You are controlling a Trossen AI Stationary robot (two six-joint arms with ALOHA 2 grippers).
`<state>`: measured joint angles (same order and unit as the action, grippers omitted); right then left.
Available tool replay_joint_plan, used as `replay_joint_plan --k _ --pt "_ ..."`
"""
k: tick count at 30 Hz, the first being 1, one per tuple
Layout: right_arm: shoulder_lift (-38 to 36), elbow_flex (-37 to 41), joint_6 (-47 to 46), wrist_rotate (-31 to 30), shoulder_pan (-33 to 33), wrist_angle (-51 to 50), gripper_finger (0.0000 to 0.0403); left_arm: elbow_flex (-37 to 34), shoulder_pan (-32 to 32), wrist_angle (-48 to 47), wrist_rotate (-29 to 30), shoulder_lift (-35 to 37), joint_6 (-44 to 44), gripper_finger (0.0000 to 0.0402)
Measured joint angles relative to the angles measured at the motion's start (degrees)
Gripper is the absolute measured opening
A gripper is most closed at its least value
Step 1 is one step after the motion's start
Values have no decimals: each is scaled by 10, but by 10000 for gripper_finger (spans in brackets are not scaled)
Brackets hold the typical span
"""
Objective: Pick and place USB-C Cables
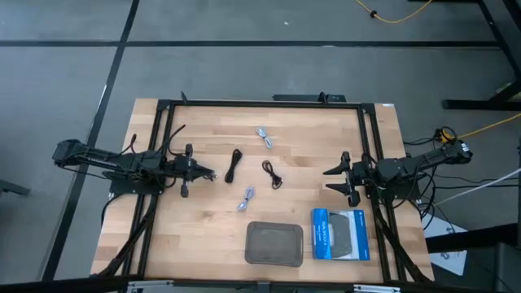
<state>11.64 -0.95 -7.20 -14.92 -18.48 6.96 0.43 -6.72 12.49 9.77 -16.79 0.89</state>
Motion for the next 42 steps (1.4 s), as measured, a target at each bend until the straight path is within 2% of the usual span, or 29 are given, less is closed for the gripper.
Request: replay_joint_plan --k 6,13,19,21,24,26,28,30,32,36,42 --pt "0 0 -1 0 0 12 208 0 0 0 0 0 0 0" --pt "0 0 -91 -1 0 77 208 0 0 11 0 0 0 0" --pt "0 0 -121 -13 0 87 208 0 0 13 0 0 27 0" --pt "0 0 -136 -47 0 87 208 0 0 16 4 0 42 0" --pt "1 0 -151 -137 0 101 208 0 2 65 50 0 43 0" --pt "1 0 -144 -206 0 131 208 0 5 113 73 0 20 0" --pt "3 0 -113 -244 0 177 208 0 11 163 75 -4 -33 0" --pt "8 0 -68 -237 3 240 208 0 20 206 67 -12 -86 0" --pt "20 0 -26 -206 14 308 208 0 30 244 55 -21 -120 0" --pt "59 -2 35 -145 48 414 208 1 58 301 42 -33 -134 0" --pt "162 -81 46 -135 120 406 208 31 115 293 41 -46 -112 0"
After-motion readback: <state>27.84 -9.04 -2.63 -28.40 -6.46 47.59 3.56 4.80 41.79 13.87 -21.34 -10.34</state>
